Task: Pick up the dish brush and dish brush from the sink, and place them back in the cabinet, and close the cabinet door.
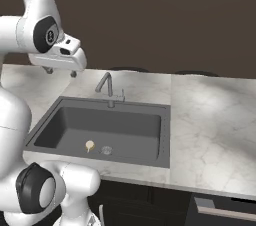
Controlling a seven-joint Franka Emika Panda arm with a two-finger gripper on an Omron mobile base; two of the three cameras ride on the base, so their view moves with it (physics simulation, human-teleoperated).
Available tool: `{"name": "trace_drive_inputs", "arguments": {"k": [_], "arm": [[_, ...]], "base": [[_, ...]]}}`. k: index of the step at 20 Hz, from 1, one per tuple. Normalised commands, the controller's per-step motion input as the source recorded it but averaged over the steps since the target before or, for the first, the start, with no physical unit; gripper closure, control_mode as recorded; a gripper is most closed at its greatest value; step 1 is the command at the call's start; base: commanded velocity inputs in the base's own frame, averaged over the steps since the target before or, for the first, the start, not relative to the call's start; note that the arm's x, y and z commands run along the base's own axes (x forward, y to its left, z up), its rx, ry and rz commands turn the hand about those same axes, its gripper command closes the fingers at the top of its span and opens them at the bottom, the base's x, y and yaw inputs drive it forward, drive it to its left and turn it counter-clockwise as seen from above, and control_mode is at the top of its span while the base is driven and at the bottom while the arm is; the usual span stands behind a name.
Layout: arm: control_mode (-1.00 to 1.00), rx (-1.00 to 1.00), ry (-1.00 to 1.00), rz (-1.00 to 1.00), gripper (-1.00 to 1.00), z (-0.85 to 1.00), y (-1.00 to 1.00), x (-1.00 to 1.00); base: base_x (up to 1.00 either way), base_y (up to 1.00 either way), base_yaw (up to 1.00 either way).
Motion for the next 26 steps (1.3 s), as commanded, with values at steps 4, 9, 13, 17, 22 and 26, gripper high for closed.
{"name": "trace_drive_inputs", "arguments": {"k": [4, 9, 13, 17, 22, 26], "arm": [[-1.00, 0.05, 0.01, 0.00, -1.00, -0.52, 0.11, 0.14], [-1.00, 0.05, 0.00, 0.00, -1.00, -0.47, 0.04, 0.19], [-1.00, 0.03, 0.00, 0.00, -1.00, -0.42, 0.04, 0.13], [-1.00, 0.00, 0.00, 0.00, -1.00, -0.39, 0.06, 0.11], [-1.00, 0.00, 0.00, 0.00, -1.00, -0.29, 0.05, 0.11], [-1.00, 0.00, 0.00, 0.00, -1.00, -0.33, 0.00, 0.20]], "base": [[0.00, 0.00, 0.00], [0.00, 0.00, 0.00], [0.00, 0.00, 0.00], [0.00, 0.00, 0.00], [0.00, 0.00, 0.00], [0.00, 0.00, 0.00]]}}
